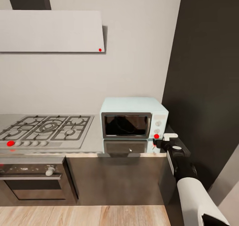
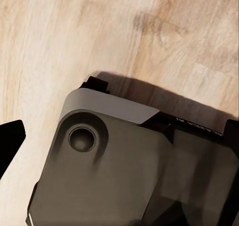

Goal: In the kitchen, take the popcorn bag from the countertop, put it into the microwave, and heat it until the popcorn is cooked so the cooked popcorn ends up inside the bag.

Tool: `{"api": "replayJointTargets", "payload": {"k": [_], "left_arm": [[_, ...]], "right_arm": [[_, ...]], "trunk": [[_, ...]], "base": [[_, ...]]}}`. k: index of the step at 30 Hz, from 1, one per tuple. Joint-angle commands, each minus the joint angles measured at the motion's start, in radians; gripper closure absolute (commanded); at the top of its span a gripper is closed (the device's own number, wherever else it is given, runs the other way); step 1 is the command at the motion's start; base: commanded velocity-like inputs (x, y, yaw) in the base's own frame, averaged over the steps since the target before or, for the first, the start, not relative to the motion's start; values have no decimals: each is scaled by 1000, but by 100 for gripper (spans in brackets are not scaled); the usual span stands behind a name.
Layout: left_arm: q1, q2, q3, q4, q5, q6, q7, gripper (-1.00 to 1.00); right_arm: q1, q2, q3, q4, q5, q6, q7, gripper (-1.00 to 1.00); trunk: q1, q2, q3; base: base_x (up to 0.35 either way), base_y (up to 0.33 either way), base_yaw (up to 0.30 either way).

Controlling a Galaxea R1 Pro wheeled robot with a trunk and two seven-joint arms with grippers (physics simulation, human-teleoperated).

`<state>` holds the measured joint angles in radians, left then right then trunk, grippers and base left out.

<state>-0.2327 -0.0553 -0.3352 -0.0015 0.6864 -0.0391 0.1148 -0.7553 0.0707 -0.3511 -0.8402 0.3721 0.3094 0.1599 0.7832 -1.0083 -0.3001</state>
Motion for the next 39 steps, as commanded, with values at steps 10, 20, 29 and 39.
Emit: {"api": "replayJointTargets", "payload": {"k": [10, 20, 29, 39], "left_arm": [[0, 0, -8, 0, 8, -2, 4, -100], [0, 0, -8, 0, 8, -2, 4, -100], [2, -1, -8, 0, 8, -2, 3, -100], [2, 0, -8, 0, 8, -2, 3, -100]], "right_arm": [[-1, 1, -7, 0, 9, 1, 9, 100], [-1, -3, -8, 0, 10, 10, 9, 100], [-1, -9, -6, 44, 13, 12, -4, 100], [-1, -9, -5, 44, 13, 13, -3, 100]], "trunk": [[0, -1, -1], [0, -1, -1], [0, -1, -1], [0, -1, -1]], "base": [[86, 0, 0], [0, 0, 0], [0, 0, 0], [85, 0, 0]]}}
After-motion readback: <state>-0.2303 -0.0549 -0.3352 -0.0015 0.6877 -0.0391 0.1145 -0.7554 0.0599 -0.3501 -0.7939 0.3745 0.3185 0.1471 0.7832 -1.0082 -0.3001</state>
